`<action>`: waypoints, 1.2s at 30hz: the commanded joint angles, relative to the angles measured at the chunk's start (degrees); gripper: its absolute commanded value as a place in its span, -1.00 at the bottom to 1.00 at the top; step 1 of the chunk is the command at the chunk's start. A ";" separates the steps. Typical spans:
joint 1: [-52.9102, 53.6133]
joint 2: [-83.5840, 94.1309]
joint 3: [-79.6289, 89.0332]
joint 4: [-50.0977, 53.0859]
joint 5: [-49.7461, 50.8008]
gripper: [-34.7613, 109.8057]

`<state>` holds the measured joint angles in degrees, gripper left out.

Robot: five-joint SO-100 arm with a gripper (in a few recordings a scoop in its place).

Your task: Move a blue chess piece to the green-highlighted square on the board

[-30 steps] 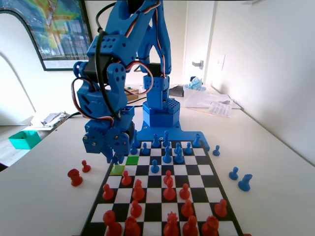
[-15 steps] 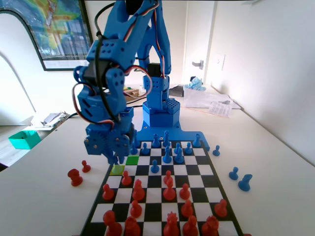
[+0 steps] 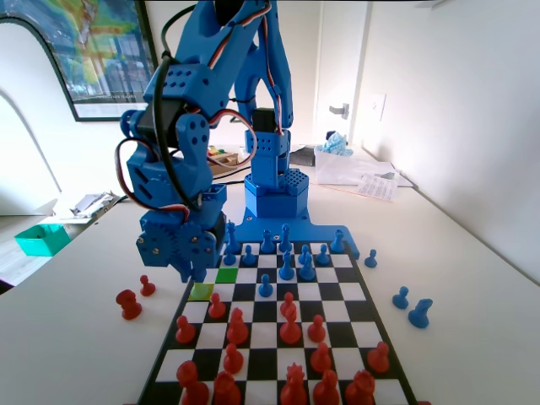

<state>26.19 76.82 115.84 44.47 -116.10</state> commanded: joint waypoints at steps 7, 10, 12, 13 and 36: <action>0.44 2.11 -2.29 0.18 -0.35 -0.43; 0.44 2.02 -1.67 -0.26 -1.23 -0.48; 0.35 2.02 -1.14 -0.62 -1.93 -0.51; 0.35 1.93 -0.97 -0.88 -2.20 -0.51; -4.13 7.21 -5.01 17.31 2.11 -0.51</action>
<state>22.41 78.22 111.27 60.82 -113.55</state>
